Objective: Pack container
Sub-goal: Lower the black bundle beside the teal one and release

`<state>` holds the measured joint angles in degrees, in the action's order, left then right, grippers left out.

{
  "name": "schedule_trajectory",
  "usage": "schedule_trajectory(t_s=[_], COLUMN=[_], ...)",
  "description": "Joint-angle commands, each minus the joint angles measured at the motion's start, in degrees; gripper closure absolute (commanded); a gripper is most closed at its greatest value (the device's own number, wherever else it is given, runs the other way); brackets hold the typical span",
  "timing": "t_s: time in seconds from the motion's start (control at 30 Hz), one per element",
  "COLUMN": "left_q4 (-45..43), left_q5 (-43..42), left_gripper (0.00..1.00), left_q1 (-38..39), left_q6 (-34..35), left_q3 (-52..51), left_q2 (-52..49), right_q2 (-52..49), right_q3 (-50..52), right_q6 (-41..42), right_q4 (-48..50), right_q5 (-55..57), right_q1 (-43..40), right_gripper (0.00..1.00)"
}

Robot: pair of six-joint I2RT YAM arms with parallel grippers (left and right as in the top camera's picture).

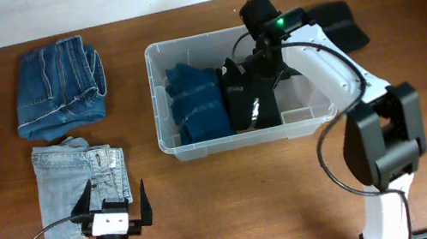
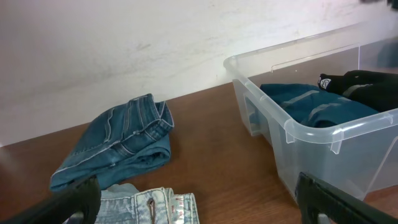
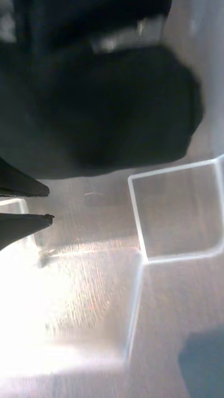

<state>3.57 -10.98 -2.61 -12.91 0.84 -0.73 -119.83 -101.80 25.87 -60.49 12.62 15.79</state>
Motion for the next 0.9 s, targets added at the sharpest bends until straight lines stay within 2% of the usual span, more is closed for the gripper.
schedule_trajectory(t_s=[0.0, 0.3, 0.43, 0.67, 0.87], left_q4=[0.0, 0.0, 0.0, 0.0, 0.0], left_q5=[-0.7, -0.7, -0.7, -0.7, -0.7], left_gripper=[0.01, 0.01, 0.01, 0.0, 0.01], left_q1=[-0.1, -0.1, -0.1, -0.1, -0.1], left_q6=[-0.9, -0.9, -0.9, -0.9, -0.9], left_q3=[-0.3, -0.3, -0.3, -0.3, -0.3], left_q2=[0.4, 0.4, 0.4, 0.4, 0.4], right_q2=[-3.5, -7.3, -7.3, -7.2, -6.3], right_q3=[-0.3, -0.3, -0.4, -1.2, -9.0], right_q6=[-0.2, -0.6, -5.2, -6.2, -6.1], right_q4=[-0.2, 0.0, 1.2, 0.6, -6.5], right_q5=[-0.2, -4.9, -8.7, -7.8, -2.7], right_q1=[-0.1, -0.1, 0.0, -0.1, -0.1], right_gripper=[0.96, 0.96, 0.96, 0.96, 0.96])
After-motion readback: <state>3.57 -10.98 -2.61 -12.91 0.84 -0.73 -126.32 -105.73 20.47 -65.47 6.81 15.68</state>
